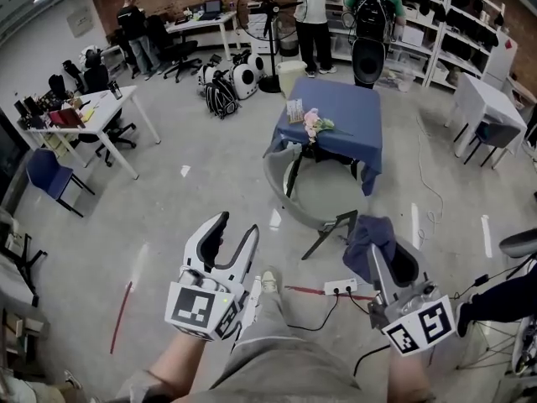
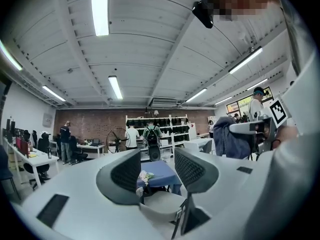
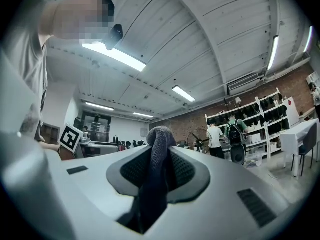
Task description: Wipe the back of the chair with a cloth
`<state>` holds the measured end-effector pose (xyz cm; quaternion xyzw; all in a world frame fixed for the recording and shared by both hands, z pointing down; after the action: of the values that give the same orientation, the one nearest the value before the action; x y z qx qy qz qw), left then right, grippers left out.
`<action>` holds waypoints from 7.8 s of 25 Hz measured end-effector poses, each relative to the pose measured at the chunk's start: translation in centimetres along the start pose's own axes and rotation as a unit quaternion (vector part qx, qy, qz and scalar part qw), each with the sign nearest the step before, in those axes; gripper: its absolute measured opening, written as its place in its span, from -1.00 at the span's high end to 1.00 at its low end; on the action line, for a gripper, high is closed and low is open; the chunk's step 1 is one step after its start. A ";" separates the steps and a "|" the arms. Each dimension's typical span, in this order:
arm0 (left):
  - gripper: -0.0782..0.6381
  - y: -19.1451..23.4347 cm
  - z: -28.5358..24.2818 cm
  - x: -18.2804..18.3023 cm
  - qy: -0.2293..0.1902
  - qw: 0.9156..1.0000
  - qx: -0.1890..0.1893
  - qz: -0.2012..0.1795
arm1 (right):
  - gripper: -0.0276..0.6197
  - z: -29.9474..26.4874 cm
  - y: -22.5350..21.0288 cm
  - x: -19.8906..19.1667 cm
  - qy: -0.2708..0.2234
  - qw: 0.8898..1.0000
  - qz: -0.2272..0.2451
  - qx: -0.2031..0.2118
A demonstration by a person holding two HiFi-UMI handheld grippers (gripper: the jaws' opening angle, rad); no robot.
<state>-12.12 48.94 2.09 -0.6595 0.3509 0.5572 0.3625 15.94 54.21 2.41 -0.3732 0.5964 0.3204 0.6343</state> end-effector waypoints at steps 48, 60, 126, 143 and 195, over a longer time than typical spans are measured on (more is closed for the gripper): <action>0.17 21.7 -41.1 -24.0 0.324 0.918 -0.090 0.209 | 0.59 -46.1 -23.2 -24.4 0.264 0.953 -0.136 -0.061; 0.18 20.3 -44.9 -31.5 0.397 0.889 -0.030 0.225 | 0.59 -51.9 -30.2 -35.0 0.303 0.936 -0.177 -0.024; 0.43 19.7 -45.8 -37.8 0.406 0.875 0.000 0.264 | 0.70 -34.3 -20.8 -55.9 0.640 0.648 -0.055 0.409; 0.44 19.7 -45.7 -37.8 0.403 0.874 0.001 0.271 | 0.71 -59.4 -22.1 -52.9 0.475 0.821 -0.006 0.317; 0.43 19.8 -45.7 -38.0 0.403 0.871 -0.004 0.281 | 0.73 -55.2 -17.1 -46.0 0.454 0.754 -0.021 0.475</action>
<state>-12.33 1.74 43.24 -0.7017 0.6349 0.3229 0.0156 -1.90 -0.03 49.18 -0.1380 0.8818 -0.2243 0.3913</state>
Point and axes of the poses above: the fingertips, and each gripper's own axes: z backward along the fingers, y to its left, x out of its top, the point moved 6 cm from there along z, backward along the fingers, and after that the axes turned 6 degrees about y, right-handed, at the moved point
